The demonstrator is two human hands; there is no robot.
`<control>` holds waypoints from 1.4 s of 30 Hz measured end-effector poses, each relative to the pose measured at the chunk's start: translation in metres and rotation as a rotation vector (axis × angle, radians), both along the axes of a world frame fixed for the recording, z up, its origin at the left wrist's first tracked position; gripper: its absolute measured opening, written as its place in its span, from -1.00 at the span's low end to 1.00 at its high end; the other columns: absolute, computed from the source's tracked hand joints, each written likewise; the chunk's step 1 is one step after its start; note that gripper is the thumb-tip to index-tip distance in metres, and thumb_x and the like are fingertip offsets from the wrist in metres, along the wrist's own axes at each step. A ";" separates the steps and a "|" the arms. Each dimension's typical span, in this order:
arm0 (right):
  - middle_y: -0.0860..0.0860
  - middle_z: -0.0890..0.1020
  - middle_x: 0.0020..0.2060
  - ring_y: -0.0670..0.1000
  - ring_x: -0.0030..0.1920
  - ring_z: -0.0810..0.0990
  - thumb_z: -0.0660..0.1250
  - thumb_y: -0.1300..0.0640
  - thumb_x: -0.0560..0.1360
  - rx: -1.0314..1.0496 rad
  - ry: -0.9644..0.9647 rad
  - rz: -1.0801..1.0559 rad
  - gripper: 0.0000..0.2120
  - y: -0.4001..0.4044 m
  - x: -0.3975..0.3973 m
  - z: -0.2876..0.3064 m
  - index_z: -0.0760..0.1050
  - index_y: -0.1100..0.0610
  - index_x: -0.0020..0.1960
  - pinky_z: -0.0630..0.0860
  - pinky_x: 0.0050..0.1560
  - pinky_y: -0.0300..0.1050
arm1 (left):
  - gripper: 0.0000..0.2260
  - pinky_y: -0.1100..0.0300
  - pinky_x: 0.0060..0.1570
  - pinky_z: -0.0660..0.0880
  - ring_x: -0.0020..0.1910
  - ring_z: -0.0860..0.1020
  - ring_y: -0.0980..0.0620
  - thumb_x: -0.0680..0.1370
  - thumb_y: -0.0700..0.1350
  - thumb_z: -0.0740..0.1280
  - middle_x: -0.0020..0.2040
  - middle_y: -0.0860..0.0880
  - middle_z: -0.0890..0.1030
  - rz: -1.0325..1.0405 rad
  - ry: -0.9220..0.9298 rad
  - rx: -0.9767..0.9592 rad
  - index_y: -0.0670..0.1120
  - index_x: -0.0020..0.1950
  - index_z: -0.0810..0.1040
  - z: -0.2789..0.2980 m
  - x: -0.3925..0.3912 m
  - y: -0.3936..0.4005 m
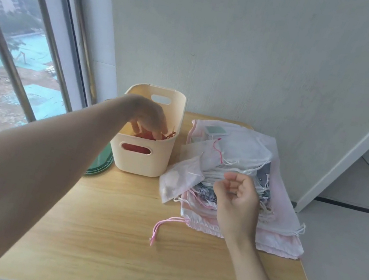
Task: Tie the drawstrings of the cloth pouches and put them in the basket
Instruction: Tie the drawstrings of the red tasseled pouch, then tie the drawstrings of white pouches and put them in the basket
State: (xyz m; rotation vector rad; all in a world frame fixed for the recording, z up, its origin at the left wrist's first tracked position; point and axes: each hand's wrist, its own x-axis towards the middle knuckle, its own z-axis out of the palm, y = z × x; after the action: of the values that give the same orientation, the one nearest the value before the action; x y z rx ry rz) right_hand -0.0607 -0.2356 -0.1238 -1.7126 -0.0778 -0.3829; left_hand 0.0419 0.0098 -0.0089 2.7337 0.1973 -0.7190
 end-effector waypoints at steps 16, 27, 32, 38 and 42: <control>-0.08 0.66 -0.24 -0.15 -0.29 0.62 0.41 0.29 0.50 -0.207 0.027 -0.003 -0.89 0.002 -0.004 -0.001 0.58 0.11 -0.06 0.53 -0.22 -0.27 | -0.54 -0.03 0.29 0.42 0.29 0.43 -0.23 0.56 -0.14 0.29 0.29 -0.19 0.38 -0.193 -0.544 -0.112 -0.12 0.45 0.32 -0.080 -0.096 -0.105; -0.06 0.65 -0.23 -0.13 -0.26 0.59 0.40 0.33 0.49 -0.151 -0.020 0.025 -0.88 0.002 -0.016 0.003 0.58 0.14 -0.06 0.49 -0.20 -0.38 | -0.80 0.14 0.06 0.54 0.03 0.64 -0.02 0.50 -0.09 0.44 0.01 -0.03 0.70 0.033 -0.868 -0.348 -0.11 0.09 0.68 -0.098 -0.132 -0.091; -0.07 0.64 -0.18 -0.13 -0.21 0.60 0.42 0.33 0.49 -0.166 -0.030 0.058 -0.86 0.000 -0.021 0.003 0.58 0.12 -0.02 0.51 -0.15 -0.33 | -0.85 0.29 -0.03 0.58 -0.14 0.65 0.16 0.41 -0.12 0.57 -0.14 0.06 0.71 0.084 -0.918 -0.441 -0.07 -0.05 0.70 -0.099 -0.150 -0.070; -0.04 0.63 0.13 -0.06 0.05 0.67 0.53 0.13 0.41 -0.081 0.131 0.338 -0.52 -0.012 -0.030 -0.001 0.52 -0.02 0.30 0.62 0.01 -0.16 | -0.88 0.43 -0.08 0.53 -0.13 0.64 0.21 0.54 -0.26 0.42 -0.16 0.12 0.68 0.053 -0.924 -0.648 -0.04 -0.07 0.61 -0.087 -0.177 -0.058; 0.00 0.69 -0.02 0.05 -0.03 0.70 0.54 0.02 0.41 0.002 0.184 0.512 -0.61 -0.011 -0.032 -0.003 0.59 0.03 0.21 0.60 -0.04 -0.10 | -0.80 0.32 -0.03 0.54 -0.08 0.65 0.19 0.59 -0.34 0.28 -0.11 0.06 0.69 0.087 -0.818 -0.771 -0.04 0.05 0.53 -0.085 -0.185 -0.048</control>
State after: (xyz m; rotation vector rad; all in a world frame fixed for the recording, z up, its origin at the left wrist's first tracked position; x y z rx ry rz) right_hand -0.0929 -0.2469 -0.1273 -1.6484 -0.3725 0.1536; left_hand -0.1434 -0.0382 -0.0940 2.0277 -0.1284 0.3333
